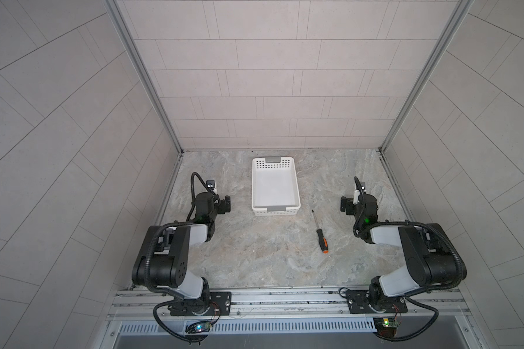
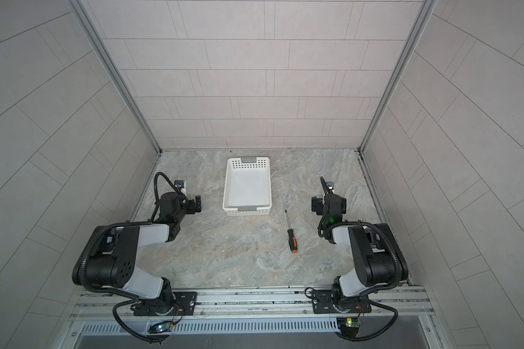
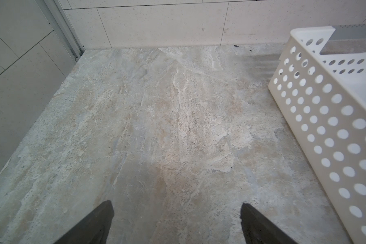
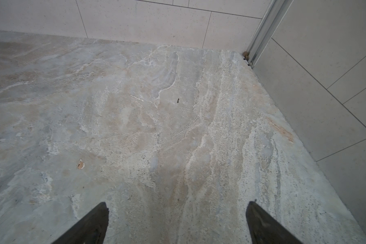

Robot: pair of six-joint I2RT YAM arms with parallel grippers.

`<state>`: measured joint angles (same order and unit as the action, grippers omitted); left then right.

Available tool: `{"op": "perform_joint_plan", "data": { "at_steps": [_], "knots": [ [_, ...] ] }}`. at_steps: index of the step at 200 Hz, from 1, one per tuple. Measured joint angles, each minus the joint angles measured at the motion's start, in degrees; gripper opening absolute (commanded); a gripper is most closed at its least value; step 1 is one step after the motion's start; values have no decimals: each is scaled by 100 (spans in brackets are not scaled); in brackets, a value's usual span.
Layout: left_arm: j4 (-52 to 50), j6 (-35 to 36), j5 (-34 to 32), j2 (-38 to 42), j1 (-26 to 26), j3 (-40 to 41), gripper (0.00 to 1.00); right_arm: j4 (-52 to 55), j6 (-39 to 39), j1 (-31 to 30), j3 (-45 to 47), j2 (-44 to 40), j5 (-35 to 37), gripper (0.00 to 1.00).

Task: Put the screwdriver in the bin
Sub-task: Pick up the screwdriver from the center of the table.

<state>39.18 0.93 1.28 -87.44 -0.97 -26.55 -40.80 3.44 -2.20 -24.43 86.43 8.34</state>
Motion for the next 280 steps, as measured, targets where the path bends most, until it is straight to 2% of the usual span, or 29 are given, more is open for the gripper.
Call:
{"op": "perform_joint_plan", "data": {
  "at_steps": [67, 98, 112, 134, 158, 191, 223, 259, 280],
  "knots": [
    [-63, -118, -234, -7, 22, -26, 100, 2, 2, 0, 0, 0, 11, 100],
    [-1899, -374, -542, 361, -42, -970, 100, 776, 264, -4, -92, -485, 542, 100],
    [-2470, -481, -435, 807, -57, -1370, 100, 1331, 546, -2, -240, -1014, 767, 100],
    [-3171, -699, -146, 1467, -83, -1773, 100, 2004, 984, -17, -581, -1725, 748, 100],
    [-3921, -1217, 70, 1786, -105, -2216, 100, 2900, 1263, -175, -1147, -2256, 688, 100],
    [-4701, -1882, 586, 1768, -192, -2621, 100, 4225, 1547, -621, -2282, -2603, 544, 100],
    [-5307, -2295, 769, 1781, -601, -2791, 100, 5342, 1598, -1495, -3104, -2719, 511, 100],
    [-5580, -2756, 988, 1941, -837, -3008, 100, 6472, 1700, -2295, -3464, -2603, 544, 100],
    [-5871, -2841, 813, 1926, -1056, -3163, 100, 7042, 1801, -2798, -3390, -2455, 730, 100]
  ]
}}
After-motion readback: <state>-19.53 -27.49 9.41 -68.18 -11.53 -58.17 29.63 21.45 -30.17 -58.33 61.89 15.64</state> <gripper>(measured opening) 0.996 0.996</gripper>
